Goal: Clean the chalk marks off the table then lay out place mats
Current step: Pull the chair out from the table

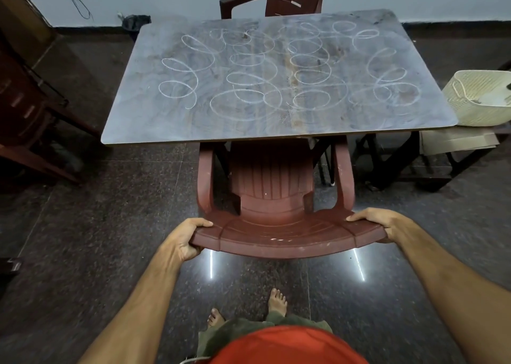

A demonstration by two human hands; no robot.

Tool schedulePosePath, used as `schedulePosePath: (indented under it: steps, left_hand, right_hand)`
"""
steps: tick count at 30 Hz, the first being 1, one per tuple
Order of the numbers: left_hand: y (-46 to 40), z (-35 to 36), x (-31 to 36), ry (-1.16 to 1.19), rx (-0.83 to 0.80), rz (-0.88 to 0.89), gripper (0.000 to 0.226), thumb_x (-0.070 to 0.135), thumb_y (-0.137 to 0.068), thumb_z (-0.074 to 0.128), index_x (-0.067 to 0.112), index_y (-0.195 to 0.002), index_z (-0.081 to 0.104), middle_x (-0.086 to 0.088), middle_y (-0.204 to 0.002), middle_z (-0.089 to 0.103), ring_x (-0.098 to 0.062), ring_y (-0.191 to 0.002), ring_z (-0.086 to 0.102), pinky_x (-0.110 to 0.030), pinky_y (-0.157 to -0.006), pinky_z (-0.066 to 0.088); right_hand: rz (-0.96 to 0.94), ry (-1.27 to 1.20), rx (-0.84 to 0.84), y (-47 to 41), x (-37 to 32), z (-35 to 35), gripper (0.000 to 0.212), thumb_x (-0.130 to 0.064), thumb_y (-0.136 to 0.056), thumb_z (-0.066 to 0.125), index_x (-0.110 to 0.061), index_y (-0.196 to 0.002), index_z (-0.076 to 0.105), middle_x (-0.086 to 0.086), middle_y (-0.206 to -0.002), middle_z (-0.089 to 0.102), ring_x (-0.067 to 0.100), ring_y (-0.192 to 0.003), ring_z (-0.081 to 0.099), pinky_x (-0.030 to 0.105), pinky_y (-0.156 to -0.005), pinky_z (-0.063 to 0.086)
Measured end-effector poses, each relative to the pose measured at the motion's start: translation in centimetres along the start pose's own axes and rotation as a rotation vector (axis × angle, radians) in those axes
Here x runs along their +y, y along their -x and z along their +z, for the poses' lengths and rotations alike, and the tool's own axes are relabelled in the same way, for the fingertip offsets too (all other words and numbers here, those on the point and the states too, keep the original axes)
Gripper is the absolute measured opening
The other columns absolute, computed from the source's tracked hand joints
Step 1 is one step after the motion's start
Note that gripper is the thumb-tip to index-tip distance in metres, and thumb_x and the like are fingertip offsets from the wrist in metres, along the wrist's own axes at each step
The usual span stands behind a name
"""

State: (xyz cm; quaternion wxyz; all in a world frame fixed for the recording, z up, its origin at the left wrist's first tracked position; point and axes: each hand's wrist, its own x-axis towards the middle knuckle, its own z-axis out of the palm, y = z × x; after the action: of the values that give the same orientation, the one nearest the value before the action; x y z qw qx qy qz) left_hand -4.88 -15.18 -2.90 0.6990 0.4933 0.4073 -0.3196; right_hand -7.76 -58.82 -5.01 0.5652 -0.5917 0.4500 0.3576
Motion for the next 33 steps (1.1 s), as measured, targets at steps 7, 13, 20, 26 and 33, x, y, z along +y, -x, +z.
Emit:
schedulePosePath:
  steps: [7,13,20,26,33]
  left_hand:
    - [-0.1,1.4,0.1,0.026,0.002,0.018,0.019,-0.007,-0.085,0.052,-0.004,-0.100,0.063,-0.017,-0.094,0.067,-0.022,-0.062,0.070,-0.030,-0.059,0.059]
    - [-0.3,2.1,0.5,0.000,0.017,0.022,0.019,-0.007,-0.085,0.053,-0.003,-0.101,0.062,-0.016,-0.094,0.066,-0.023,-0.065,0.069,-0.030,-0.059,0.059]
    - [-0.3,3.0,1.6,-0.016,0.048,0.010,0.017,-0.007,-0.084,0.054,-0.004,-0.098,0.062,-0.015,-0.084,0.070,-0.023,-0.063,0.070,-0.029,-0.054,0.060]
    - [-0.2,3.5,1.8,-0.115,0.102,0.035,0.010,0.011,-0.088,0.061,0.004,-0.093,0.066,-0.011,-0.073,0.073,-0.021,-0.060,0.070,-0.027,-0.049,0.056]
    - [0.7,2.6,1.4,-1.101,0.262,0.659,0.062,0.049,-0.094,0.056,0.019,-0.147,0.042,-0.007,-0.150,0.046,-0.026,-0.135,0.045,-0.039,-0.110,0.034]
  right_hand:
    - [-0.023,0.053,0.017,0.0,-2.2,-1.2,0.027,-0.002,-0.084,0.070,0.006,-0.109,0.065,0.018,-0.088,0.075,0.028,-0.068,0.073,0.035,-0.058,0.061]
    - [-0.019,0.051,0.006,-0.2,-3.0,-1.3,0.017,-0.002,-0.086,0.067,0.006,-0.101,0.065,0.018,-0.077,0.074,0.026,-0.057,0.072,0.033,-0.049,0.059]
    - [-0.017,0.094,0.032,-0.6,-4.1,-1.5,0.025,-0.006,-0.087,0.068,0.006,-0.108,0.064,0.017,-0.077,0.074,0.024,-0.057,0.071,0.031,-0.051,0.060]
    - [-0.181,0.400,0.255,-0.2,-4.5,-1.1,0.031,-0.030,-0.088,0.071,-0.002,-0.104,0.070,0.016,-0.101,0.072,0.026,-0.078,0.067,0.033,-0.070,0.054]
    - [-0.698,0.908,0.200,4.0,-3.7,-0.4,0.069,-0.069,-0.086,0.054,-0.022,-0.137,0.056,0.001,-0.139,0.057,0.020,-0.125,0.053,0.034,-0.105,0.040]
